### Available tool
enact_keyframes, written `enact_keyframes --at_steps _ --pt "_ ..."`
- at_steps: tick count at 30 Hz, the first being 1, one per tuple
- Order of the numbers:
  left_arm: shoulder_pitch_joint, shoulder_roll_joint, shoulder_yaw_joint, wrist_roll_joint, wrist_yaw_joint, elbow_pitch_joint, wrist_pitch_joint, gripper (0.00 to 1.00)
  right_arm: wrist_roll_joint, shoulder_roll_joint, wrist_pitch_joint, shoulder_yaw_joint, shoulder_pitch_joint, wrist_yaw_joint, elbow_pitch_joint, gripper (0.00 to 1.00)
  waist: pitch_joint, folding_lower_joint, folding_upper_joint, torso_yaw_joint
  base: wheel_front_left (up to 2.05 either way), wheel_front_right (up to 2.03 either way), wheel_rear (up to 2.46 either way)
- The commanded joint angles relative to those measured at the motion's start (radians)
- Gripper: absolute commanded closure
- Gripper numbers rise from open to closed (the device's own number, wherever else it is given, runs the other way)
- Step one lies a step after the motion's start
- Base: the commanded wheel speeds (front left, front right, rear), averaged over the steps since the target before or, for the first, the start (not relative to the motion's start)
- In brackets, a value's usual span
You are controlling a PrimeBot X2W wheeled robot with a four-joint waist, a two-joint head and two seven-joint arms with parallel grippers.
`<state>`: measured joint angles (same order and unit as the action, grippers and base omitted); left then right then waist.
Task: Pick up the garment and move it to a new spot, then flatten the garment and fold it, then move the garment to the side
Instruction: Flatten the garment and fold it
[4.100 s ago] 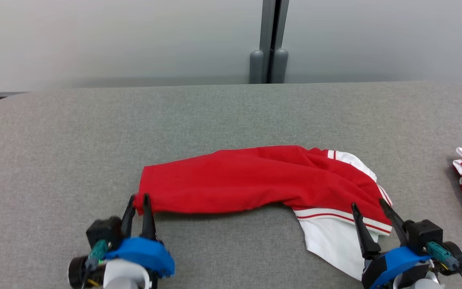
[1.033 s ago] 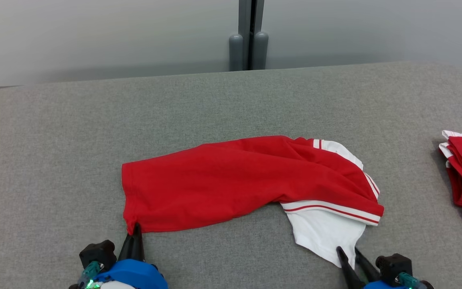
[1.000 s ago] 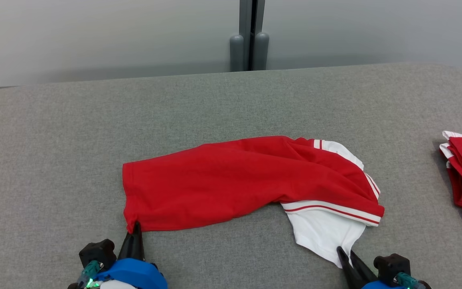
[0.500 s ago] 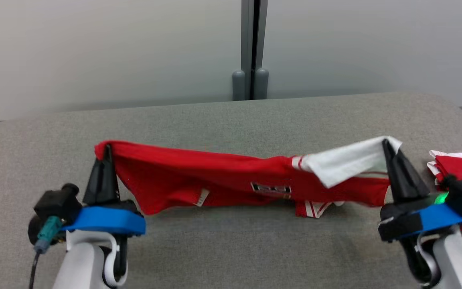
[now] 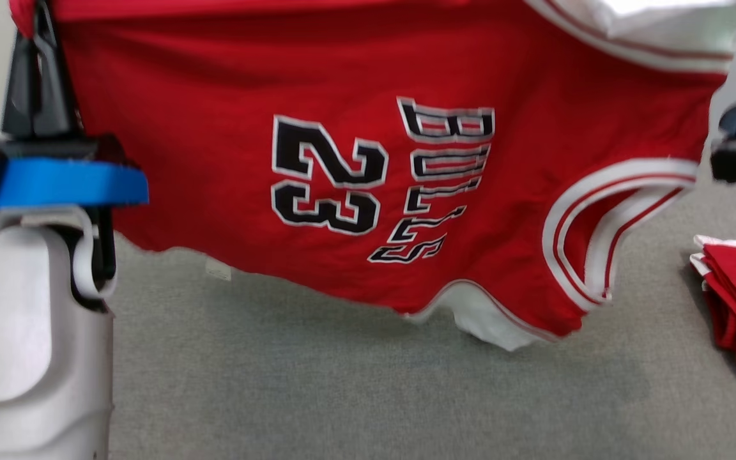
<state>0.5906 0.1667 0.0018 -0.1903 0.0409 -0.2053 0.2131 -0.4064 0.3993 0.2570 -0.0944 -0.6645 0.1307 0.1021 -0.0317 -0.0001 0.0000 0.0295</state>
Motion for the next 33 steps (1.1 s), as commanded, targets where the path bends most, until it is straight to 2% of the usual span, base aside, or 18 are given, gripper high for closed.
enact_keyframes --at_steps 1,5,11,15,19,25,33 --pt "0.039 0.003 0.002 0.007 -0.008 -0.015 -0.011 1.0 0.015 0.016 -0.005 -0.011 -0.043 0.0 0.017 1.0 -0.038 0.0001 0.0 -0.015 0.0 0.0 0.0" --pt "0.149 0.005 -0.015 0.025 -0.025 -0.07 -0.028 1.0 0.032 0.032 -0.005 -0.023 -0.203 0.0 0.115 1.0 -0.137 0.0001 0.0 -0.026 0.0 0.0 0.0" --pt "0.384 0.015 -0.018 0.052 -0.06 -0.214 0.014 1.0 0.105 0.029 0.007 0.006 -0.471 0.0 0.282 1.0 -0.304 0.0001 0.0 -0.034 0.0 0.0 0.0" --pt "0.545 0.024 -0.03 0.092 -0.086 -0.275 0.045 1.0 0.186 0.027 0.009 0.022 -0.639 0.0 0.318 1.0 -0.38 0.0001 0.0 -0.033 0.0 0.0 0.0" --pt "0.606 0.012 -0.027 0.098 -0.096 -0.317 0.051 1.0 0.217 0.006 0.008 0.06 -0.697 0.0 0.334 1.0 -0.418 0.0001 0.0 -0.029 0.0 0.0 0.0" --pt "0.458 -0.022 0.006 0.067 -0.082 -0.34 0.053 1.0 0.176 0.007 0.009 0.068 -0.526 -0.001 0.312 1.0 -0.427 0.0001 0.0 -0.023 0.0 0.0 0.0" --pt "0.058 -0.104 0.027 0.01 -0.042 -0.313 0.053 1.0 0.031 -0.03 0.009 0.063 -0.038 -0.001 0.218 1.0 -0.379 0.0001 0.0 -0.022 0.0 0.0 0.0"
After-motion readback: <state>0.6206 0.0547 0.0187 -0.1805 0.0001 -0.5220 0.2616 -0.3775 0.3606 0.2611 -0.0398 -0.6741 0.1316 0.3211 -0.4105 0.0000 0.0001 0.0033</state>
